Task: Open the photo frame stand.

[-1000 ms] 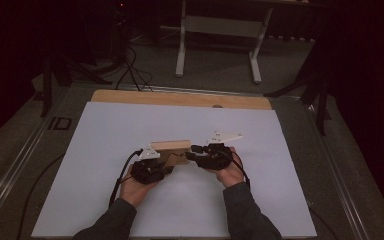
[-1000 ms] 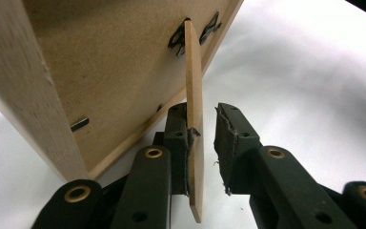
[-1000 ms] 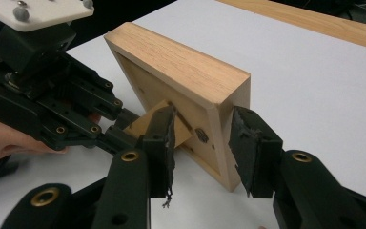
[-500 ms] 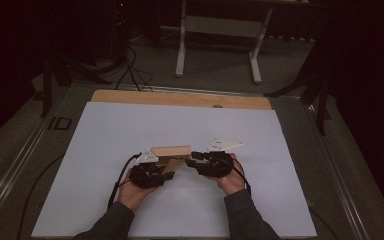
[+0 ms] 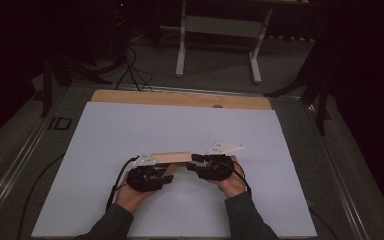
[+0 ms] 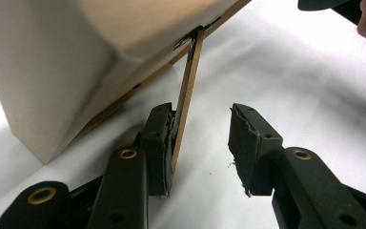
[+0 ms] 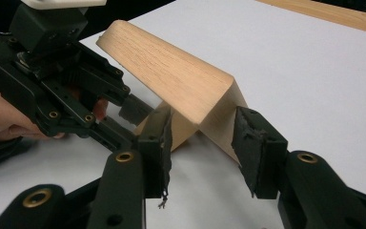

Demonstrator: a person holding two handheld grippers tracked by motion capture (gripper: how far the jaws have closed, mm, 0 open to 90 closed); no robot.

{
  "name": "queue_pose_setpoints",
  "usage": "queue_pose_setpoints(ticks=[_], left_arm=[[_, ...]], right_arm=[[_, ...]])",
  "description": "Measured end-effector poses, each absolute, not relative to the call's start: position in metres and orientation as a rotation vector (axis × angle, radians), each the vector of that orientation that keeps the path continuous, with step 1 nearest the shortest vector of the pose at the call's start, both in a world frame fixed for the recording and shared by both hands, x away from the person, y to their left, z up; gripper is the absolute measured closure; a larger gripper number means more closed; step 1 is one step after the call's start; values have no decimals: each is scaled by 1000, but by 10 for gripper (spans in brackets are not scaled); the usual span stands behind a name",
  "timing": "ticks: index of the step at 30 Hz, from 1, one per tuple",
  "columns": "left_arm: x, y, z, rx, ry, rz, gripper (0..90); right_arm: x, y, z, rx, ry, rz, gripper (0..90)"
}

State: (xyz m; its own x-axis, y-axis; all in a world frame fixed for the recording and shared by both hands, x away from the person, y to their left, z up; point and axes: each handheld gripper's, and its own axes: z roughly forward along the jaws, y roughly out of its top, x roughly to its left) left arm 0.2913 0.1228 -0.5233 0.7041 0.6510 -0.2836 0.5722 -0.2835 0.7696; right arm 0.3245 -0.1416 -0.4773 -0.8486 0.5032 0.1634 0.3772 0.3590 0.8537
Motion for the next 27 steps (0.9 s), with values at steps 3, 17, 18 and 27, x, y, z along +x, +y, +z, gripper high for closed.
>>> queue_pose_setpoints(ticks=[3,17,18,27], left_arm=[[290,124,-523,1964,942,103,602],[287,125,-520,1972,930,128,586],[287,126,-519,1971,929,128,586],[285,127,-516,1959,926,132,580]], right_arm=[[324,-141,-477,804,2480,1503,562],[320,-141,-476,777,2485,1469,516],[320,-141,-477,774,2485,1467,515],[319,-142,-476,766,2488,1452,507]])
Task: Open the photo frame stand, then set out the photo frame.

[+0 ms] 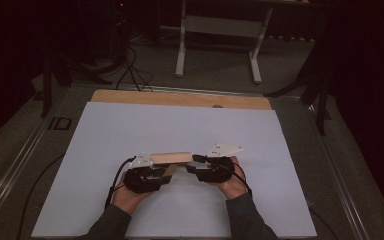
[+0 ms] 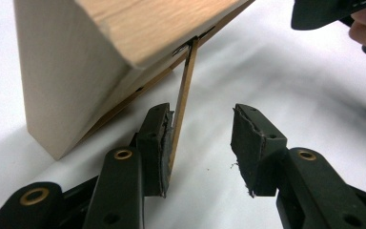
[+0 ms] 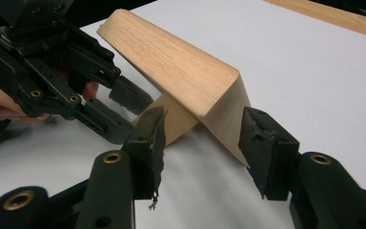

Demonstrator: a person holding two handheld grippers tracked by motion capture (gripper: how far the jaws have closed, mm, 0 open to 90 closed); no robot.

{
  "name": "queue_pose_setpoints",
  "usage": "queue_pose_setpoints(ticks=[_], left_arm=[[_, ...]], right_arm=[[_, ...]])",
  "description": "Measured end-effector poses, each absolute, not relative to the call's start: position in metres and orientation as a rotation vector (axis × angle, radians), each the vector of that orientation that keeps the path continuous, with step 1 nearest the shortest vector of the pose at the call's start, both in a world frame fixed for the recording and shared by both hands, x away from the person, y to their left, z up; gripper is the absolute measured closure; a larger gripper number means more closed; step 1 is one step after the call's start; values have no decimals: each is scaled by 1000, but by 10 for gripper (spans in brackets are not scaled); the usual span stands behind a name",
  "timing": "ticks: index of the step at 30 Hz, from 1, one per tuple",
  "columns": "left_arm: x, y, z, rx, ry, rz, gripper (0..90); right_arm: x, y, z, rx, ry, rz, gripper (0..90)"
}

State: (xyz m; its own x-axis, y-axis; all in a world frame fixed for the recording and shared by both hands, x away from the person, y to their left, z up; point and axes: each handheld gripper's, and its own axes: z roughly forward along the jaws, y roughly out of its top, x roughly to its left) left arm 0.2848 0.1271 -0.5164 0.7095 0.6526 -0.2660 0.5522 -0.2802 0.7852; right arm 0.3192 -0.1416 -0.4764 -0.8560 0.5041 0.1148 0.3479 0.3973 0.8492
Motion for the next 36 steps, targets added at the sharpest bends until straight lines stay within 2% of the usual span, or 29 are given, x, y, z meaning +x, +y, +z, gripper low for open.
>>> queue_pose_setpoints(ticks=[36], left_arm=[[273,140,-504,1934,917,193,566]], right_arm=[[321,-149,-476,774,2479,1443,503]])
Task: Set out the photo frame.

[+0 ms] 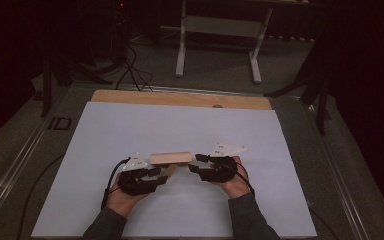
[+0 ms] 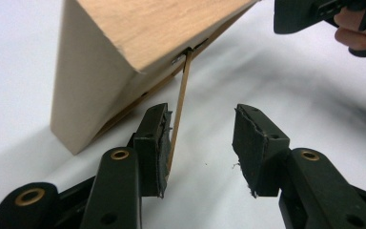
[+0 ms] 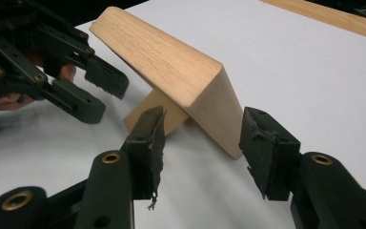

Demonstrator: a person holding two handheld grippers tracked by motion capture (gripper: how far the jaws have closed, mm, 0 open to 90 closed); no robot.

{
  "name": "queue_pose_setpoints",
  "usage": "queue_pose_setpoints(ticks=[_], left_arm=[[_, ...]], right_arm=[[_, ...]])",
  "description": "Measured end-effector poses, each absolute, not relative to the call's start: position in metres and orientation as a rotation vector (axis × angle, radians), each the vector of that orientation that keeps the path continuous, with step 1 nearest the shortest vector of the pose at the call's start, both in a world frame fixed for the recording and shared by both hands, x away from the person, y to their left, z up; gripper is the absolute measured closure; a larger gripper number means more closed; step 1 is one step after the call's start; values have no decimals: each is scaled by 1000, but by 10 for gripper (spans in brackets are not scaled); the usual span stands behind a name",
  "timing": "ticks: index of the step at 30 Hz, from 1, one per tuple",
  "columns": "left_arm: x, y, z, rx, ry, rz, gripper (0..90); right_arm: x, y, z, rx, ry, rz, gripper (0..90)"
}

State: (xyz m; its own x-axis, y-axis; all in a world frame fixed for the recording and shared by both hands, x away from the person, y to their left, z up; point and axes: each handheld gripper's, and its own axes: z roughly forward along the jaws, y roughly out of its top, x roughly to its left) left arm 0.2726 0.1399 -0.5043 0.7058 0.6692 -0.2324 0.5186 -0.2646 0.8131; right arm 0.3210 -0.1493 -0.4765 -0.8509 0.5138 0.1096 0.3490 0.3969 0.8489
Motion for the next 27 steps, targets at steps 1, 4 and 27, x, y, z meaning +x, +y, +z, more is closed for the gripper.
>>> queue_pose_setpoints(ticks=[1,4,27], left_arm=[[272,141,-504,1930,919,197,568],[271,146,-501,1914,920,207,575],[266,139,-491,1938,883,336,746]], right_arm=[[321,-150,-477,776,2480,1435,505],[321,-150,-478,776,2485,1431,509],[333,-161,-491,928,2374,1366,846]])
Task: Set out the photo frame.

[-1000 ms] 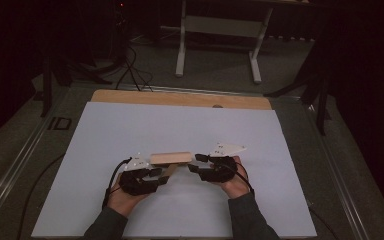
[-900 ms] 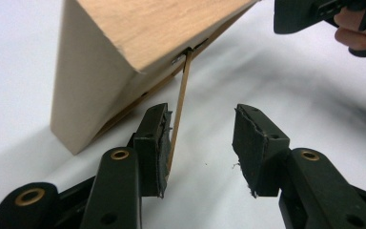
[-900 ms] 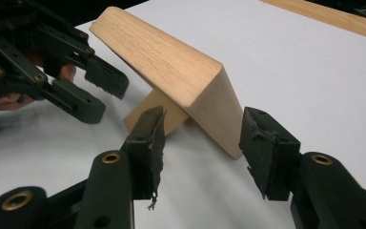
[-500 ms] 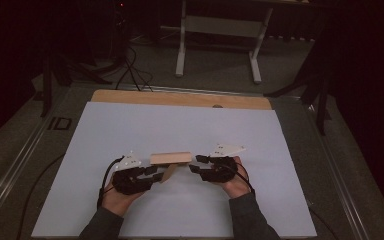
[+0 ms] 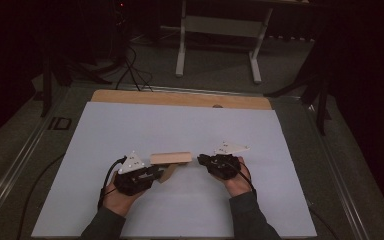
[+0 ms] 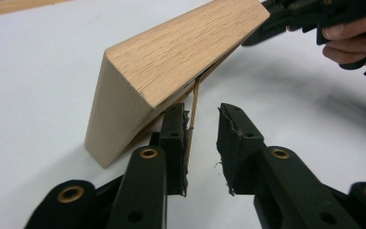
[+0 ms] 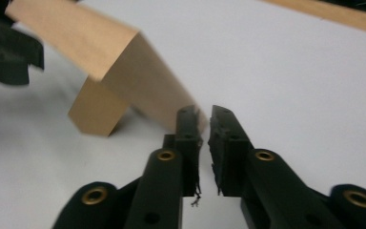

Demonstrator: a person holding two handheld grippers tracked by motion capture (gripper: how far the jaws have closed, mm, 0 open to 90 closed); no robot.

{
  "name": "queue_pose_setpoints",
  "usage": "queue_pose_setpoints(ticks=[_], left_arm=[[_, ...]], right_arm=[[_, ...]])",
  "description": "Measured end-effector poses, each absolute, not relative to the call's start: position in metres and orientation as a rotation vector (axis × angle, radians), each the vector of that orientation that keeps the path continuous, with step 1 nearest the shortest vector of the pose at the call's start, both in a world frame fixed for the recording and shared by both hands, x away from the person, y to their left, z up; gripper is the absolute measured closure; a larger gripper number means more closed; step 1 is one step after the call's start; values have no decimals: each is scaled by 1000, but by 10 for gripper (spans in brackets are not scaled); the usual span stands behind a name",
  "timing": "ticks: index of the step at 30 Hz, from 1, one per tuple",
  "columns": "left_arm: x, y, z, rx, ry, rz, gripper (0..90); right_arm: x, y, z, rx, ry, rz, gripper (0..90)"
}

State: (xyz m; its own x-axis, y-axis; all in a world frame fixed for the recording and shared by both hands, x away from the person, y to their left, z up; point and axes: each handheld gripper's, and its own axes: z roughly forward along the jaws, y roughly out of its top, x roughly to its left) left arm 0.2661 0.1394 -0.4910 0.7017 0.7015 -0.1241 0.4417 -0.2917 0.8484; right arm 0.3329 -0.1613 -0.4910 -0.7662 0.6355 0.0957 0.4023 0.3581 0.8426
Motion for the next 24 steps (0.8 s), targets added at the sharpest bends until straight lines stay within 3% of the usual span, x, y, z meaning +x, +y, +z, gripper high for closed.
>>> queue_pose_setpoints(ticks=[2,3,7,24], left_arm=[[267,138,-491,1943,880,337,766],[267,138,-491,1945,879,342,817],[268,136,-490,1947,880,362,874],[276,137,-492,1946,916,374,894]], right_arm=[[333,-161,-490,938,2358,1378,868],[334,-157,-490,945,2321,1406,896],[339,-149,-489,963,2301,1434,897],[347,-132,-482,966,2291,1532,896]])
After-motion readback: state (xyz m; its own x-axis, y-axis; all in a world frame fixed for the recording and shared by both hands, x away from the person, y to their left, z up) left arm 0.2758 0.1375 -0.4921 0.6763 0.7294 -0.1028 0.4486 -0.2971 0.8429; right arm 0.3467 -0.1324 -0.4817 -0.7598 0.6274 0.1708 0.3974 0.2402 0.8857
